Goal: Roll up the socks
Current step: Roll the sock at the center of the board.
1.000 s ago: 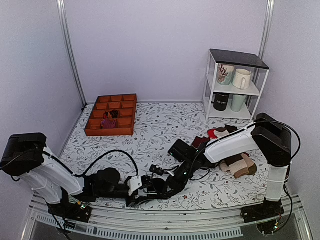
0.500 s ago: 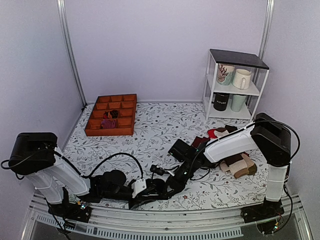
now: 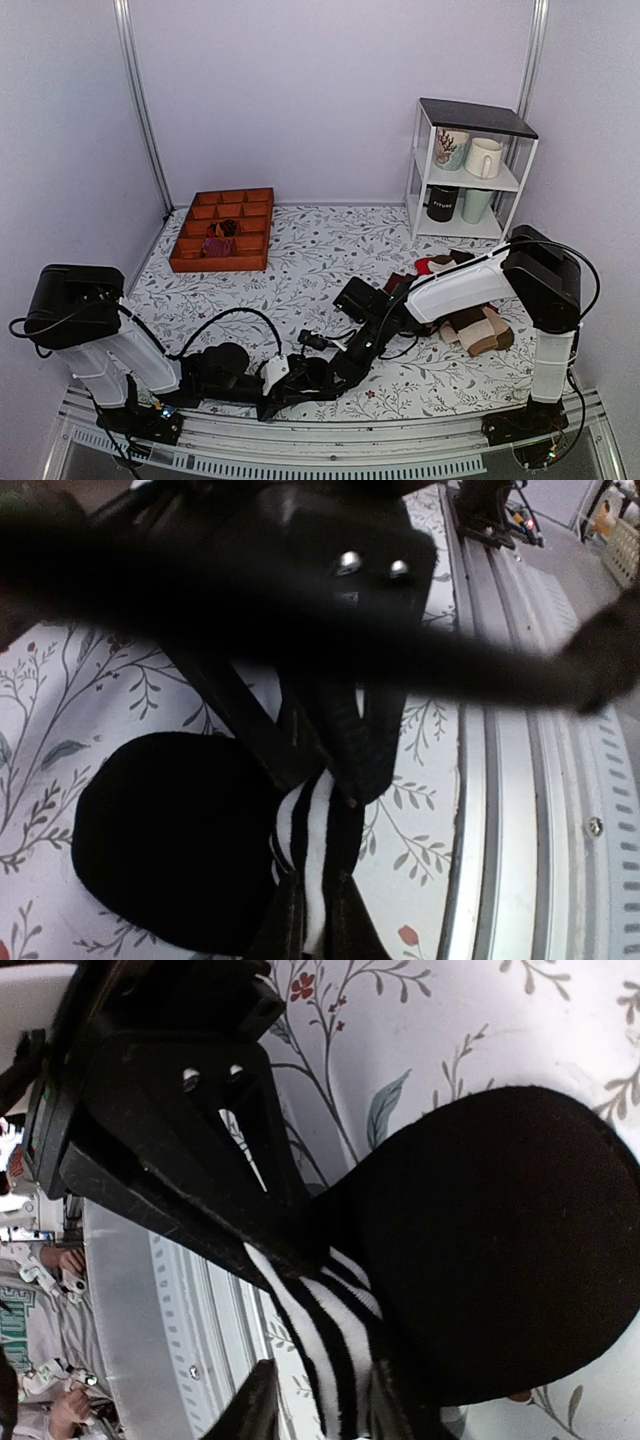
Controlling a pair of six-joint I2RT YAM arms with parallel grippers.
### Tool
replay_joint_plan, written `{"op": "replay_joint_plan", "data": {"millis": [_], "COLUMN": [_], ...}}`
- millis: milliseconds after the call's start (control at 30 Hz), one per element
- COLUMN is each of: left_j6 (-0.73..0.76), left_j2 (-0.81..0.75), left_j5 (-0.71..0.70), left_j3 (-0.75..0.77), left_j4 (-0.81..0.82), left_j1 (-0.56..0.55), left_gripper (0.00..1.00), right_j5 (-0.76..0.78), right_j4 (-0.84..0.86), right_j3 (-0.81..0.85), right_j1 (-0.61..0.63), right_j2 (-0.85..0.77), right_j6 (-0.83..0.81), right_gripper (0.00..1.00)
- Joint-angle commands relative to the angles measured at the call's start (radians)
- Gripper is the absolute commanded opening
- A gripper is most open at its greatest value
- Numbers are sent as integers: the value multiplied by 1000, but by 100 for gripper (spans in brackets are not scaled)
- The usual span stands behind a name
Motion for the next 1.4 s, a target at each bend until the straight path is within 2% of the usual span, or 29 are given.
{"op": "replay_joint_plan", "data": {"millis": [0,133,333,400,533,700,1033,1367], "left_j6": [-184,-280,-342,-355,-375,-392,-399,-400], "left_j2": [46,104,176,189,211,247,258,289], "left_j5": [20,55,98,105,115,128,135,142], "left_j3": [-59,-91,-85,-84,-99,-117,-127,-118], "left_j4": [2,47,68,69,96,147,167,166], "left_j1": [1,1,3,5,8,11,19,25], "left_gripper": [0,0,0,0,0,0,0,0], "right_j5": [206,229,275,288,300,352,366,408], "right_j4": [-110,27,647,765,788,816,814,790], "right_j3": [-3,-40,-399,-474,-498,-495,-499,-469], "right_j1": [-4,-4,14,30,52,118,162,192], "right_j2": [50,-11,-298,-346,-326,-278,-242,-189], "right_j6": [-24,-100,-238,-315,-428,-468,-436,-387], "right_gripper": [38,44,58,61,61,62,61,53]}}
